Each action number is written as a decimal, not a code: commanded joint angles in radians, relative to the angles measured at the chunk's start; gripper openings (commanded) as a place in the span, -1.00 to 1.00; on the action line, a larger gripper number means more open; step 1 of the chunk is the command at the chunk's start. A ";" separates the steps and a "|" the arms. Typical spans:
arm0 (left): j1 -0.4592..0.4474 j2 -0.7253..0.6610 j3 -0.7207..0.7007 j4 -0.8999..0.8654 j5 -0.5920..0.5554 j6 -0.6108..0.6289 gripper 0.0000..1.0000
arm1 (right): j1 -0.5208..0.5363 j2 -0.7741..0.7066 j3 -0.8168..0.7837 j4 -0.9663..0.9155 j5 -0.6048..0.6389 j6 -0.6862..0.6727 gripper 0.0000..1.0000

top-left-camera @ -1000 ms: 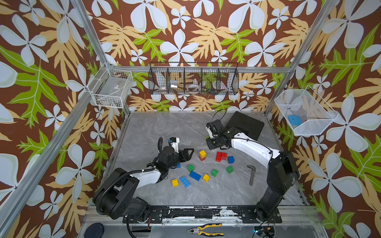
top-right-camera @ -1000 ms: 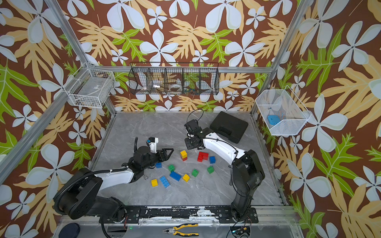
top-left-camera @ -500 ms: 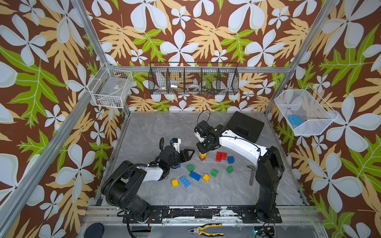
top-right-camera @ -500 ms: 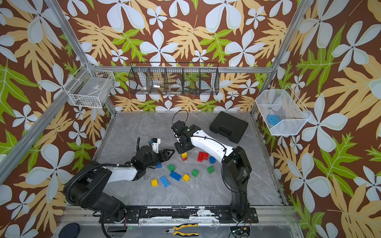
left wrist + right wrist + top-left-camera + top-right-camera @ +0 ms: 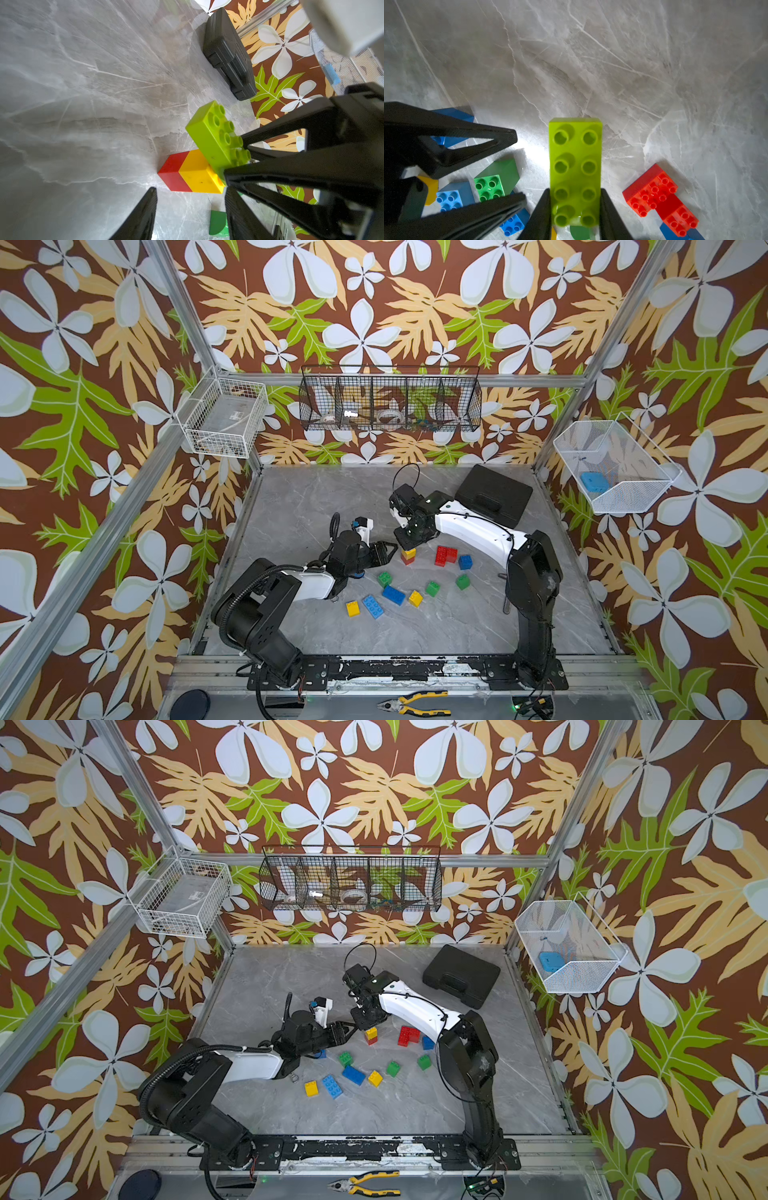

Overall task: Assemble a fork with lego
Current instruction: Assemble the lego brick with the lego brick.

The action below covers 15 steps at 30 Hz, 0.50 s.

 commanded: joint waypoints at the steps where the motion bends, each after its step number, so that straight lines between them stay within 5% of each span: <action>1: -0.002 0.003 0.006 -0.004 -0.008 0.013 -0.01 | 0.000 0.004 0.003 -0.012 0.004 0.006 -0.53; 15: -0.002 -0.002 -0.001 -0.003 -0.011 0.015 -0.06 | 0.000 -0.005 -0.052 0.008 0.015 0.015 -0.54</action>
